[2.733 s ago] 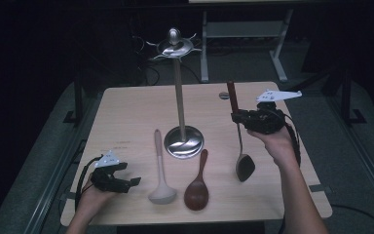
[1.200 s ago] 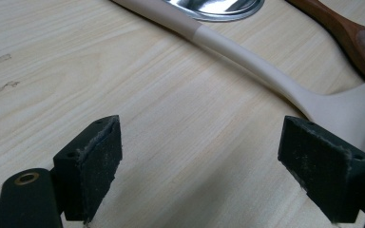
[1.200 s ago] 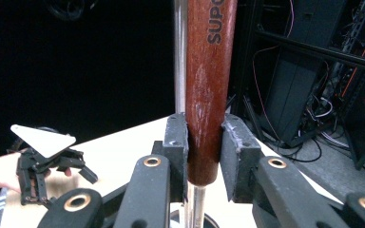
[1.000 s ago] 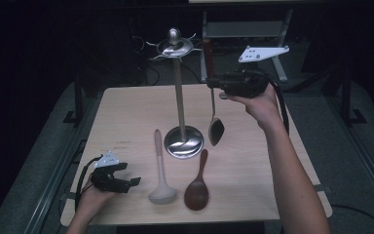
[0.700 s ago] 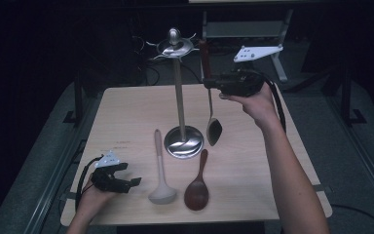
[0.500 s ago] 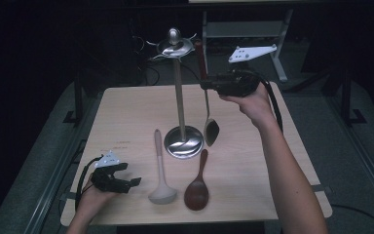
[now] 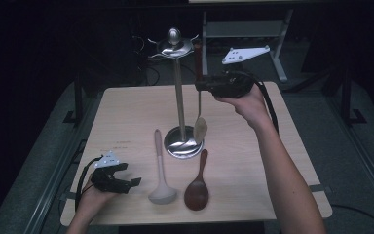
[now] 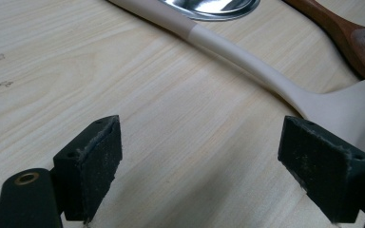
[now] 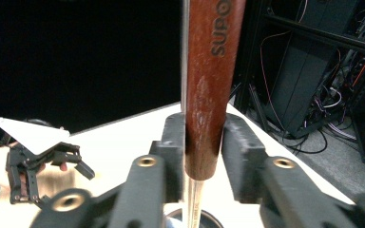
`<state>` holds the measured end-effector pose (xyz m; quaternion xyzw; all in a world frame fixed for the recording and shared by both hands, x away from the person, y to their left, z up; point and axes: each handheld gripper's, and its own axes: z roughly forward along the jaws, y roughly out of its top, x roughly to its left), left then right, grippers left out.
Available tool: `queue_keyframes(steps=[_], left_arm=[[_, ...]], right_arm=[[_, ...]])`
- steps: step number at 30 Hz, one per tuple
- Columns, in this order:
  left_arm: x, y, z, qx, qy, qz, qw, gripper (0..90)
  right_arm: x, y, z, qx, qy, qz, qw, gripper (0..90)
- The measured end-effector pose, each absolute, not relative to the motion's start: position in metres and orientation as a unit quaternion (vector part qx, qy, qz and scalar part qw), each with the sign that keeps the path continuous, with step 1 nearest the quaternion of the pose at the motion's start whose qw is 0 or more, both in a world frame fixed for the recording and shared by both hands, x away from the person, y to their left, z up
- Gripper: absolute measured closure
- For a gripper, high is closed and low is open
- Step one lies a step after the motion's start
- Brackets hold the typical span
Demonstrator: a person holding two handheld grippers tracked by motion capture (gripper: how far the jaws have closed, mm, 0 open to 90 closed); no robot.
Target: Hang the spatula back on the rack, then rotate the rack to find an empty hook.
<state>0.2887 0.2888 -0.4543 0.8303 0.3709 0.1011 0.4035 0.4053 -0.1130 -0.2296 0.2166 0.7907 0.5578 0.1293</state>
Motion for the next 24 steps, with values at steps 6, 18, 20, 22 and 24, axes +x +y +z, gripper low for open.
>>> queue_keyframes(steps=[6,18,20,22,24], left_arm=[[0.289,0.289,-0.454,0.832,0.370,0.100,0.402,14.9],[0.289,0.281,-0.443,0.838,0.378,0.090,0.384,22.1],[0.291,0.279,-0.439,0.840,0.377,0.082,0.381,25.4],[0.292,0.277,-0.434,0.842,0.374,0.075,0.381,29.7],[0.293,0.275,-0.429,0.842,0.370,0.069,0.387,34.6]], right_arm=[[0.399,-0.122,-0.232,0.232,0.783,0.560,0.144,47.3],[0.379,-0.151,-0.278,0.294,0.776,0.528,0.180,27.4],[0.376,-0.155,-0.288,0.301,0.778,0.521,0.180,26.0],[0.373,-0.159,-0.301,0.312,0.779,0.511,0.185,25.5],[0.369,-0.163,-0.313,0.322,0.779,0.504,0.188,24.6]])
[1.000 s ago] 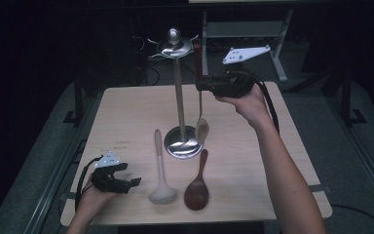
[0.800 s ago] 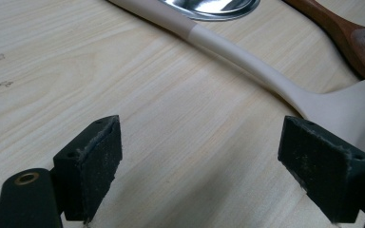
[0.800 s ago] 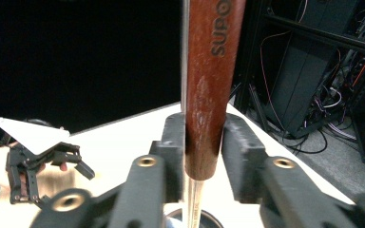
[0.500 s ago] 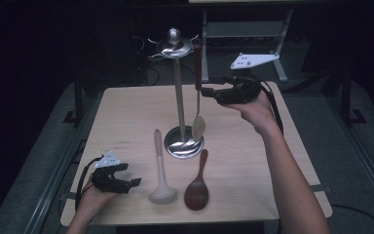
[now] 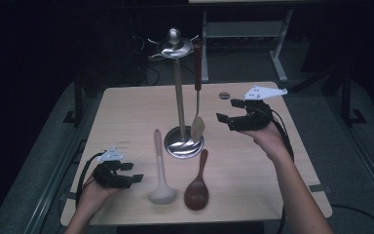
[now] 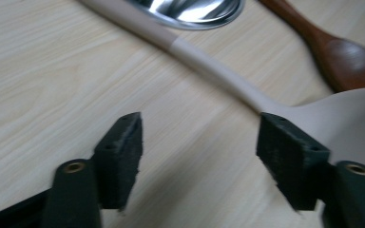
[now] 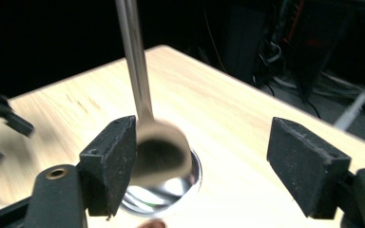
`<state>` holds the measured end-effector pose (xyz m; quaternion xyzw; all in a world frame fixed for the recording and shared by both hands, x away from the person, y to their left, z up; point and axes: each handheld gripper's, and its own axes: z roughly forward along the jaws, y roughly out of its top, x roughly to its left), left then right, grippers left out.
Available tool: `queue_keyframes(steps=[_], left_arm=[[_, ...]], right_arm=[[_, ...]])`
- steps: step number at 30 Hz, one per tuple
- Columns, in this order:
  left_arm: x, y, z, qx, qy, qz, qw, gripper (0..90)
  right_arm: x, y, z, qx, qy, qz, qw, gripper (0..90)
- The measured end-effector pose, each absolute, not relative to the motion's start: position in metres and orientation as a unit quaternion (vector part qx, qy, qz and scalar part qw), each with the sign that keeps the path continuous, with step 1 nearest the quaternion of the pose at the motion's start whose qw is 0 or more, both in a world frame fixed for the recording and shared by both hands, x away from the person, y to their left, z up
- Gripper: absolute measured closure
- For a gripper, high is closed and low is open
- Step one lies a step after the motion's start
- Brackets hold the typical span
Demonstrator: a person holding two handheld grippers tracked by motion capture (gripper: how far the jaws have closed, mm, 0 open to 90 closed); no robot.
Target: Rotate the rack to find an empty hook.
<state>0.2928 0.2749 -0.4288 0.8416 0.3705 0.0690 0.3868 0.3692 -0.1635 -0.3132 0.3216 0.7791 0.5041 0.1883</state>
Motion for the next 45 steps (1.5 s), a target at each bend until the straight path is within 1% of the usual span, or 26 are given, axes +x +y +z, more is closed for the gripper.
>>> queue_keyframes(steps=[4,6,8,14,19,22,23,26,30,34,37,45], left_arm=[[0.294,0.272,-0.419,0.844,0.363,0.064,0.390,41.7],[0.296,0.272,-0.415,0.846,0.362,0.064,0.386,47.8],[0.298,0.272,-0.411,0.846,0.363,0.062,0.385,53.1],[0.303,0.270,-0.394,0.849,0.351,0.053,0.391,66.4],[0.311,0.266,-0.375,0.862,0.335,0.041,0.378,79.5],[0.316,0.263,-0.358,0.865,0.329,0.033,0.378,88.0],[0.318,0.262,-0.352,0.864,0.328,0.029,0.381,89.6],[0.323,0.259,-0.333,0.865,0.320,0.019,0.387,89.8],[0.332,0.253,-0.308,0.862,0.309,0.012,0.401,89.8],[0.341,0.247,-0.279,0.867,0.289,0.017,0.406,89.8],[0.347,0.241,-0.258,0.869,0.284,0.030,0.404,89.8],[0.362,0.219,-0.204,0.878,0.248,0.037,0.407,89.9]], right_arm=[[0.361,-0.170,-0.338,0.339,0.781,0.486,0.196,21.8],[0.355,-0.173,-0.354,0.347,0.789,0.465,0.204,21.3],[0.351,-0.174,-0.367,0.353,0.797,0.449,0.197,19.4],[0.333,-0.181,-0.399,0.372,0.799,0.428,0.200,21.9],[0.321,-0.190,-0.420,0.388,0.799,0.419,0.191,18.0],[0.316,-0.198,-0.428,0.397,0.796,0.424,0.173,16.1],[0.314,-0.201,-0.430,0.398,0.793,0.428,0.171,16.0],[0.309,-0.208,-0.437,0.409,0.786,0.431,0.169,13.9],[0.305,-0.215,-0.444,0.422,0.785,0.420,0.170,13.6],[0.301,-0.220,-0.448,0.432,0.787,0.405,0.172,13.4],[0.299,-0.221,-0.451,0.430,0.790,0.399,0.176,13.4],[0.296,-0.216,-0.454,0.433,0.794,0.392,0.170,13.4]])
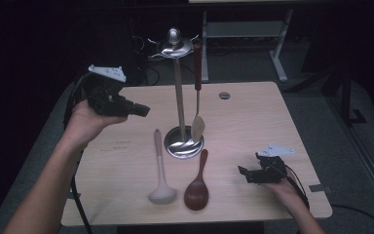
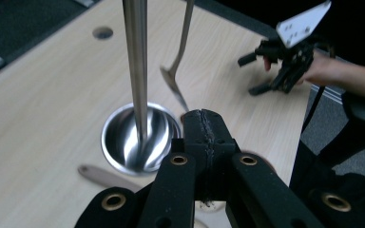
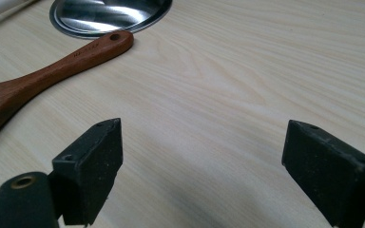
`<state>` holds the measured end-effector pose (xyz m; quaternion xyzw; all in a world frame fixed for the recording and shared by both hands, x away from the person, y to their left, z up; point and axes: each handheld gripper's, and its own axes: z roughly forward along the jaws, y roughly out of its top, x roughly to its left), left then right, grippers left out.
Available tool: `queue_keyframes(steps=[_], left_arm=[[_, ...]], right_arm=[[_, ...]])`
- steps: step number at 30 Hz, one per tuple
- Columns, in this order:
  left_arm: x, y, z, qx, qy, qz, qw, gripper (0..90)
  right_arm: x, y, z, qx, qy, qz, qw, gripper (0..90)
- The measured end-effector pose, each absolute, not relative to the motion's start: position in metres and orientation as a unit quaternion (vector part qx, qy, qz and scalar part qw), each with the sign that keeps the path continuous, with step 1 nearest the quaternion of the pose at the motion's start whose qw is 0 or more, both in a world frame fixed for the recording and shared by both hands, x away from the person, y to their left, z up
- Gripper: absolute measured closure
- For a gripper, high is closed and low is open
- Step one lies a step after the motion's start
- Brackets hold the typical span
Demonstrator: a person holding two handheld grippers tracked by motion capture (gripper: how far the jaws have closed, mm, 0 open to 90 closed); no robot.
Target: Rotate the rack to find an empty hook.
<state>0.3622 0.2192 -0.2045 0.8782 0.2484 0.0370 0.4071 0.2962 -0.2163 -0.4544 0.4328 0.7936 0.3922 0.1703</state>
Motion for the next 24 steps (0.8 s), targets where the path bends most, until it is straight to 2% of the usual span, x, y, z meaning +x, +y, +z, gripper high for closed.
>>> queue_keyframes(steps=[13,24], left_arm=[[0.380,0.197,-0.129,0.874,0.227,0.067,0.424,89.9],[0.391,0.192,-0.107,0.864,0.230,0.090,0.439,89.9]], right_arm=[[0.295,-0.219,-0.456,0.432,0.793,0.392,0.176,13.7],[0.295,-0.218,-0.457,0.431,0.797,0.386,0.175,13.9]])
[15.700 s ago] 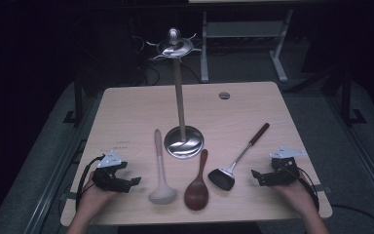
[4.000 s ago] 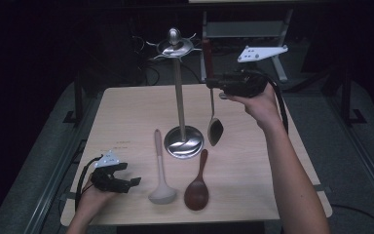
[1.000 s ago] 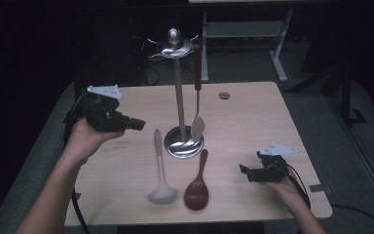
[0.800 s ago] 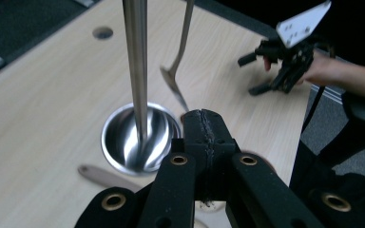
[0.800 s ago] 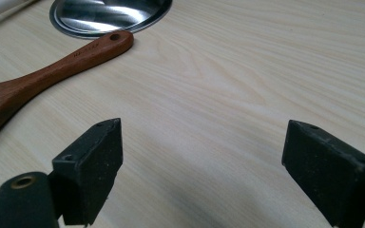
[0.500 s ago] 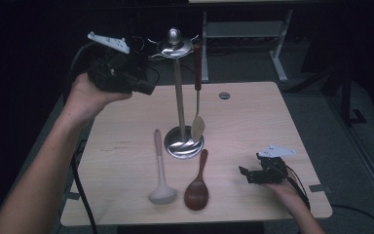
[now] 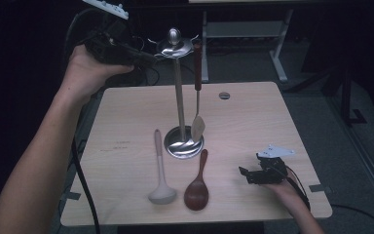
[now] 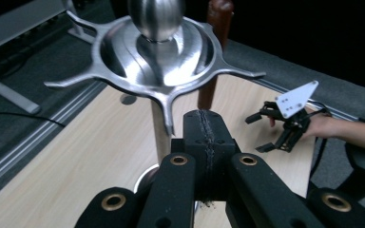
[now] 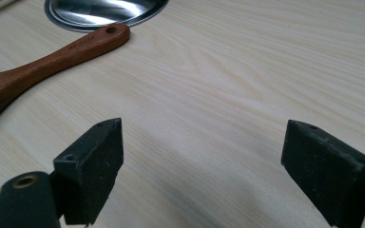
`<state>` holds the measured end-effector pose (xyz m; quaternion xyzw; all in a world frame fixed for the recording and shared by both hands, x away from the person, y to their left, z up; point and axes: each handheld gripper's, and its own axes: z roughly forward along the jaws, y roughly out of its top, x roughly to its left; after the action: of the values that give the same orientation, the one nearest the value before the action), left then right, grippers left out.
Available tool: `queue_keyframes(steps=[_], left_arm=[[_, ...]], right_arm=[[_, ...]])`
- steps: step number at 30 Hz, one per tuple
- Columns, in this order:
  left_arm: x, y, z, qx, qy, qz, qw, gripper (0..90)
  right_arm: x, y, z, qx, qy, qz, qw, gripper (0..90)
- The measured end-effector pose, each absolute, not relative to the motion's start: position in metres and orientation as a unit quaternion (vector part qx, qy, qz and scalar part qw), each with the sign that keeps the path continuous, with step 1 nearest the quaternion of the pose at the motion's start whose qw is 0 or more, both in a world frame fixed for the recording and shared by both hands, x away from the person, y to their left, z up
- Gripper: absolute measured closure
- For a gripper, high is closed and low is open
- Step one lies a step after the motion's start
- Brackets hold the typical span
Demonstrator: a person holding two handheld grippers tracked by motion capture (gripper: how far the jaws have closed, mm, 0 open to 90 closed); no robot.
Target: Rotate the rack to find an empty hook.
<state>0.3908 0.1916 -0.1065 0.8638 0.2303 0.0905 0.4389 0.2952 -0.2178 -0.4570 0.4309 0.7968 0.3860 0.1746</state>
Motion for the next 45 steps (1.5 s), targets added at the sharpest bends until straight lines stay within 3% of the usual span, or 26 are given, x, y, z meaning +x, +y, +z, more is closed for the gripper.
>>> queue_keyframes(steps=[26,45], left_arm=[[0.432,0.204,-0.105,0.843,0.282,0.117,0.443,89.9],[0.381,0.178,-0.095,0.861,0.214,0.078,0.455,89.9]], right_arm=[[0.296,-0.219,-0.458,0.428,0.797,0.389,0.175,14.0],[0.297,-0.219,-0.460,0.425,0.799,0.385,0.178,13.9]])
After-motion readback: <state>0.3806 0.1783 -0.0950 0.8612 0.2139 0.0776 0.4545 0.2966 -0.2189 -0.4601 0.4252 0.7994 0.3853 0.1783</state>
